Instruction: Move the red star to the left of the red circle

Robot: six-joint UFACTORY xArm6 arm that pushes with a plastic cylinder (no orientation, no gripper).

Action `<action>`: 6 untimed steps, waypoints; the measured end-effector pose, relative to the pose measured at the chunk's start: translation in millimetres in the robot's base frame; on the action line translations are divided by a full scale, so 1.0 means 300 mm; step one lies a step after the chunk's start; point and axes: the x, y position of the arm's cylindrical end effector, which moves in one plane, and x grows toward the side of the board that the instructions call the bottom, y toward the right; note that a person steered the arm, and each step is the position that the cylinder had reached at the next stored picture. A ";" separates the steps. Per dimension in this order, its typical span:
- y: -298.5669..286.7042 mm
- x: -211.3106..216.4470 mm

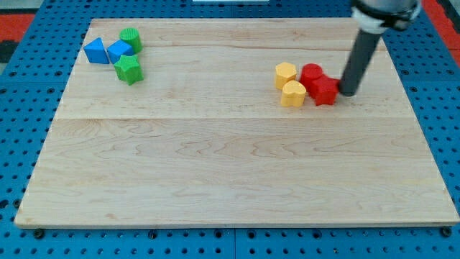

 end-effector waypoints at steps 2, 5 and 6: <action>-0.180 0.138; -0.271 0.094; -0.270 -0.010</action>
